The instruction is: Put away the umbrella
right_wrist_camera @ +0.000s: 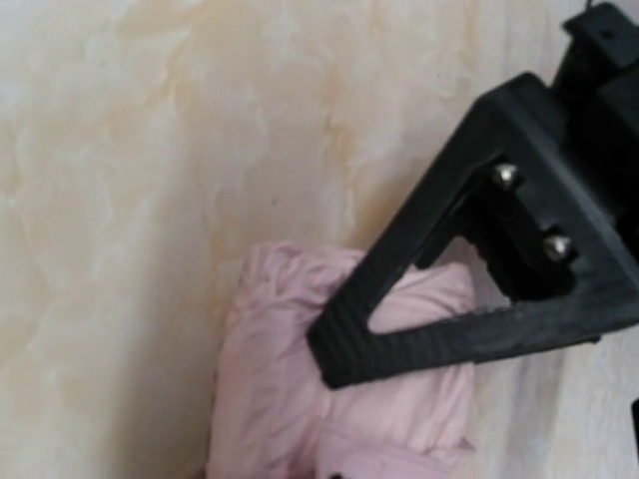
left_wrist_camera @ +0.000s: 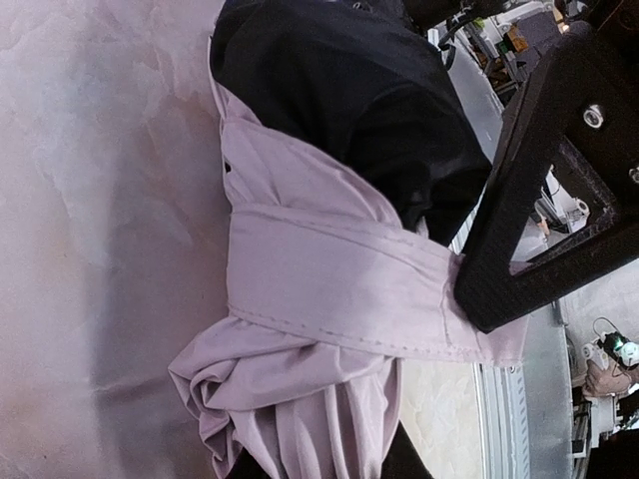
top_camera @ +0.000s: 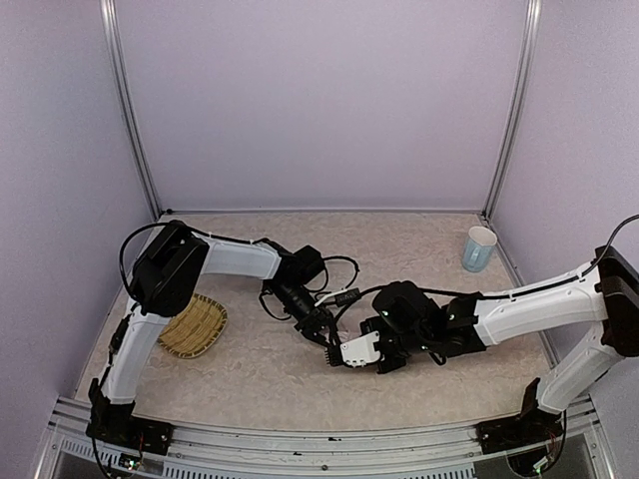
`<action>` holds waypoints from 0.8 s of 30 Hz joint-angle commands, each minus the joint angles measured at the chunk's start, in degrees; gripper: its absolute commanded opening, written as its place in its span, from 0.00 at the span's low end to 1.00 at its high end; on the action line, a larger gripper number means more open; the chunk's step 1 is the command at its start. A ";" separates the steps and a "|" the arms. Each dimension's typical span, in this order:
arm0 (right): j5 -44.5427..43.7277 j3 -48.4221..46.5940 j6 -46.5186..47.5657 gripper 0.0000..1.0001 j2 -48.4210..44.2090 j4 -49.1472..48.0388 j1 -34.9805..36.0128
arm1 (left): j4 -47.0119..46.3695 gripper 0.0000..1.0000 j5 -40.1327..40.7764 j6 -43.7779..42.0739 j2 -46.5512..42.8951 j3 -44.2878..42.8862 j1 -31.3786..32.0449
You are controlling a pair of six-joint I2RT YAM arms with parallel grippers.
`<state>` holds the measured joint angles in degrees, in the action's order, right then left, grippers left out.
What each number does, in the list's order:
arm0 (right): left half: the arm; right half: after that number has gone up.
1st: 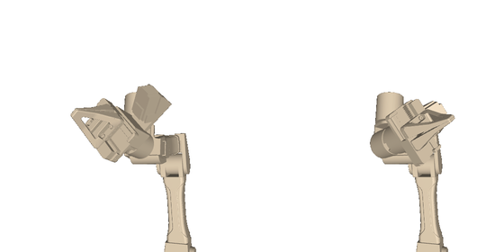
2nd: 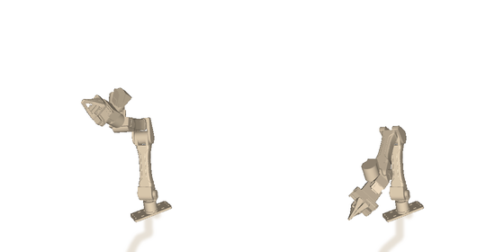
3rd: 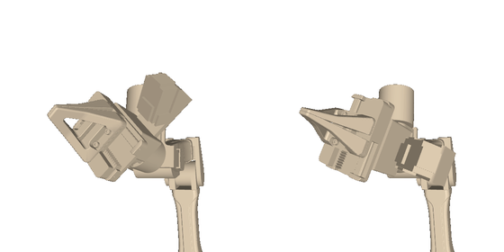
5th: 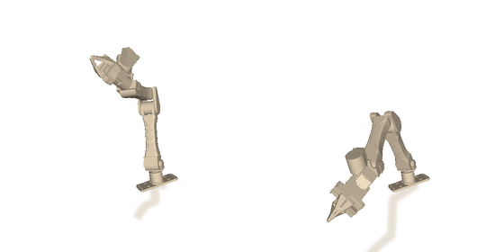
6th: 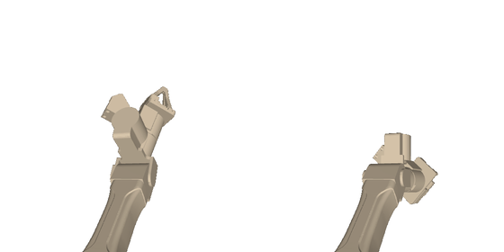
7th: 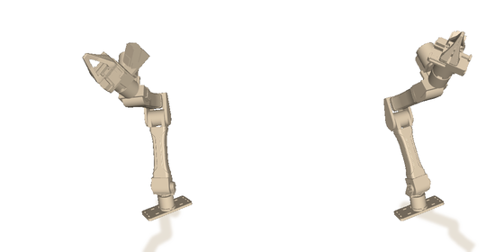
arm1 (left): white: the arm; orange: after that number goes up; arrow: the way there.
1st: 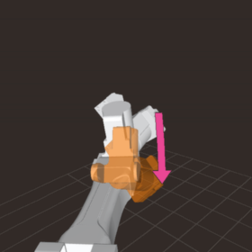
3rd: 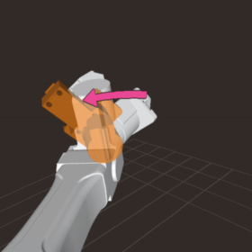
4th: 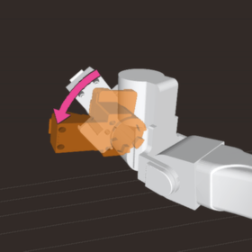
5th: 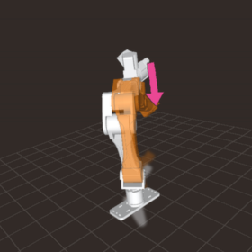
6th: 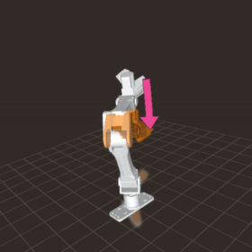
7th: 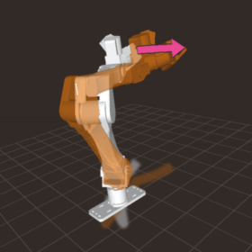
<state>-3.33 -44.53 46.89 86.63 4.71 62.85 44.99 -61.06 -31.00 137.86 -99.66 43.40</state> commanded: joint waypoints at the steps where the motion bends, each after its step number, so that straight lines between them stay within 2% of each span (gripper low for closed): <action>1: 5.51 0.63 3.13 0.00 1.20 7.84 4.59 | 0.96 0.00 12.13 1.00 4.05 -0.35 -4.62; 7: 0.95 2.49 2.73 0.00 3.18 10.81 5.53 | 3.23 0.00 12.54 -1.14 3.99 -0.55 -4.81; 13: -4.78 3.63 1.66 0.00 7.42 8.81 6.05 | 4.64 0.00 11.96 -2.67 3.85 -0.95 -4.73; 17: -9.32 5.86 2.66 0.00 7.13 7.98 5.89 | 6.57 0.00 12.33 -4.93 3.11 -0.62 -4.39; 24: -13.60 7.11 2.70 0.07 6.96 6.17 5.19 | 7.96 0.00 12.12 -7.00 3.16 -0.72 -3.26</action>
<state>-16.40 -41.47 50.15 90.85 -1.43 67.51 49.93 -60.36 -36.36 138.34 -100.90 42.61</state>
